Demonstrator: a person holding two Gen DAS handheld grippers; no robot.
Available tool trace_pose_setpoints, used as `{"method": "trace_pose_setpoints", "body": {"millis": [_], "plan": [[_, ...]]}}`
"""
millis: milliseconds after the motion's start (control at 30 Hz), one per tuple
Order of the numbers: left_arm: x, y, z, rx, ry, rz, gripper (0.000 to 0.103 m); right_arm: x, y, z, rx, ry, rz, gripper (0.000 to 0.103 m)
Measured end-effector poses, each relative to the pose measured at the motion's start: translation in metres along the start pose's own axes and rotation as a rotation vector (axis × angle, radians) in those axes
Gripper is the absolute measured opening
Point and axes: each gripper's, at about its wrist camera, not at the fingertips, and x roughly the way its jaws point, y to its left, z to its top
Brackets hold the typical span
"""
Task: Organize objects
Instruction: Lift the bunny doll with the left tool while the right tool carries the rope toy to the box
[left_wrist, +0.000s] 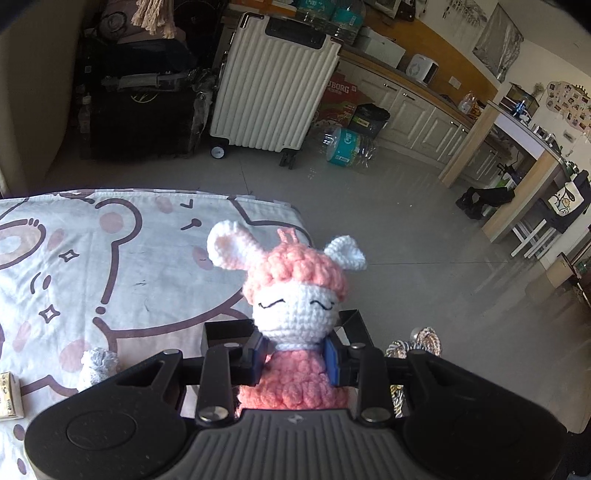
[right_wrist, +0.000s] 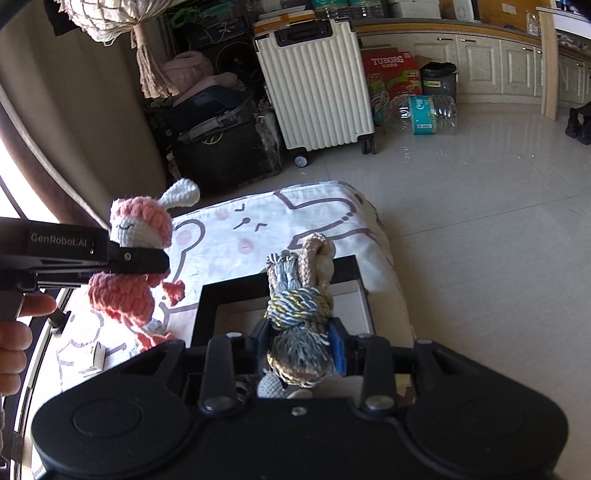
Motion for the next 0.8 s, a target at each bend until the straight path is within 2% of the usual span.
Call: {"method": "trace_pose_setpoints", "body": {"millis": [167,300,500,700,800], "plan": [[0.025,-0.005,-0.001,-0.033,-0.038,-0.024,0.034,0.002,-0.013,-0.004,0.024,0.003,-0.007,0.035],[0.047,-0.012,-0.009,-0.015,-0.067,-0.030,0.034,0.006,-0.017,-0.007,0.033,0.006,-0.006,0.035],[0.082,-0.009,-0.029,-0.029,-0.026,-0.035,0.034,0.011,-0.020,-0.009,0.036,0.019,-0.004,0.035],[0.110,0.003,-0.038,-0.129,0.000,-0.048,0.034,0.016,-0.022,-0.012,0.030,0.039,-0.008,0.035],[0.116,0.005,-0.039,-0.142,-0.006,-0.061,0.034,0.019,-0.024,-0.014,0.029,0.051,-0.011,0.035]]}}
